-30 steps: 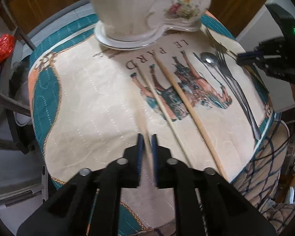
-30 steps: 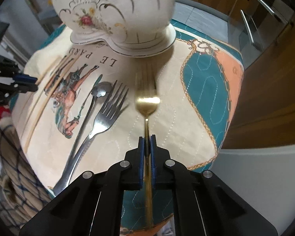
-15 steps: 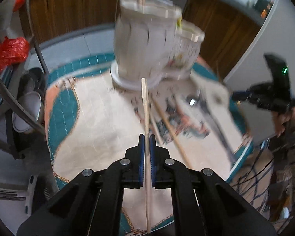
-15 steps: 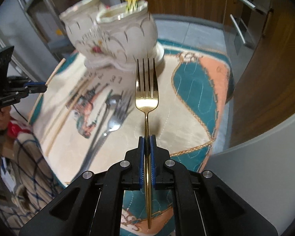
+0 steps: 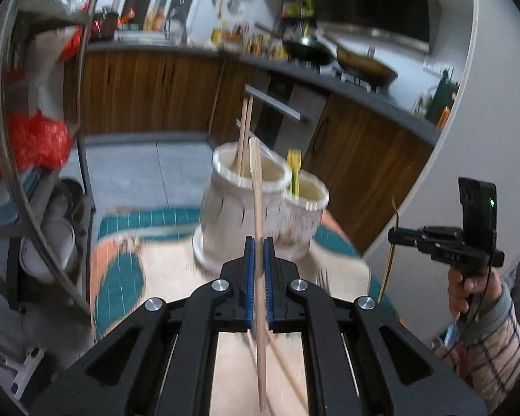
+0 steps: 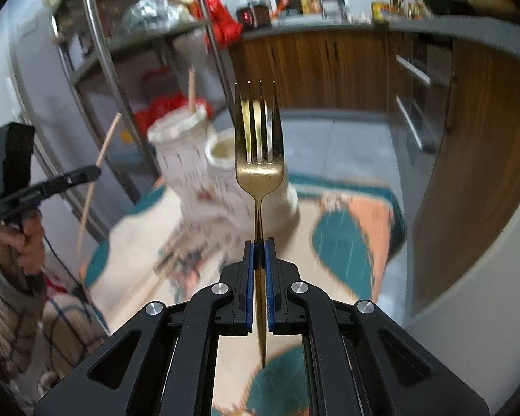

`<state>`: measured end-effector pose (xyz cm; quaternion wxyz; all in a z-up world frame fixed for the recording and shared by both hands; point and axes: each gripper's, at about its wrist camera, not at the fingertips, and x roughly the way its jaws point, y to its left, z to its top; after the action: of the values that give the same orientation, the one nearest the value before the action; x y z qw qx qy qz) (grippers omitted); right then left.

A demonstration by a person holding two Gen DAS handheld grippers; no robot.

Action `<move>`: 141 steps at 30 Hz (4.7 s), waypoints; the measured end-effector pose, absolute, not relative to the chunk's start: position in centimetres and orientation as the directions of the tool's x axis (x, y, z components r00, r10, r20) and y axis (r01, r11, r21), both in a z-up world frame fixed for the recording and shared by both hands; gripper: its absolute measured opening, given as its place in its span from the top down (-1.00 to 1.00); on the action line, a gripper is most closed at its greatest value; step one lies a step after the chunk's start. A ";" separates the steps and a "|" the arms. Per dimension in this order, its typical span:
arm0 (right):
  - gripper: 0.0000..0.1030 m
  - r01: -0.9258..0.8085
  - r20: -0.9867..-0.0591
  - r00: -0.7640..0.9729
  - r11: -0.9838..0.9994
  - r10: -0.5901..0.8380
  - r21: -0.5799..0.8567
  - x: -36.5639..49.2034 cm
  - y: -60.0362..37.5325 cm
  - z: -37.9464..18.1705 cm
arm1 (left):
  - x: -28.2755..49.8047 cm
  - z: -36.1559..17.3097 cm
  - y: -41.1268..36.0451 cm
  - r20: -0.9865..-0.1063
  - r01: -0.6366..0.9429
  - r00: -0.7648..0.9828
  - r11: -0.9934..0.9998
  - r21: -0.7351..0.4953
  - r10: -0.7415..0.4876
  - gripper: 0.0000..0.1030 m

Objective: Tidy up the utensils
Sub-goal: 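Lift chopstick and gold fork and carry them over the white holder, then open both tools to drop chopstick and gold fork into the cups, then return both tools to table and grasp a chopstick and silver fork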

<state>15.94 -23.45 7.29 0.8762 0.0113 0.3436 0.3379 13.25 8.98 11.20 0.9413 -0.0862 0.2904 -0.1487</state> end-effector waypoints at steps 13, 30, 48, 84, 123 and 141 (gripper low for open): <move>0.87 -0.629 -0.342 0.657 0.739 0.672 0.242 17.6 -21.2 12.8 | 17.1 15.1 7.5 -0.320 0.221 0.903 0.949 -0.225 -0.286 0.91; 0.87 -0.632 -0.273 0.691 0.742 0.670 0.222 22.9 -17.5 14.5 | 23.7 15.6 6.5 -0.112 0.117 0.984 0.976 -0.183 -0.139 0.91; 0.87 -0.601 -0.477 0.634 0.776 0.609 0.191 25.5 -14.1 8.5 | 24.0 9.9 4.2 -0.301 0.026 0.953 0.999 -0.033 -0.035 0.91; 0.75 -0.590 -0.512 0.646 0.796 0.566 0.136 24.9 -12.9 7.9 | 23.1 9.5 3.7 -0.305 0.015 0.952 1.000 0.005 -0.013 0.62; 0.68 -0.599 -0.701 0.457 0.772 0.547 0.212 15.5 -18.0 -1.2 | 13.4 0.1 8.0 -0.633 0.098 0.757 0.986 -0.137 -0.163 0.60; 0.50 -0.669 -0.761 0.384 0.726 0.524 0.162 12.6 -17.2 -3.2 | 13.1 -2.3 4.6 -0.720 0.172 0.673 0.983 -0.066 -0.167 0.57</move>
<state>12.65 -17.21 -3.24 0.8273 -0.0860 0.4223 0.3604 13.06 4.62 -2.25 0.9147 0.0035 0.3934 -0.0926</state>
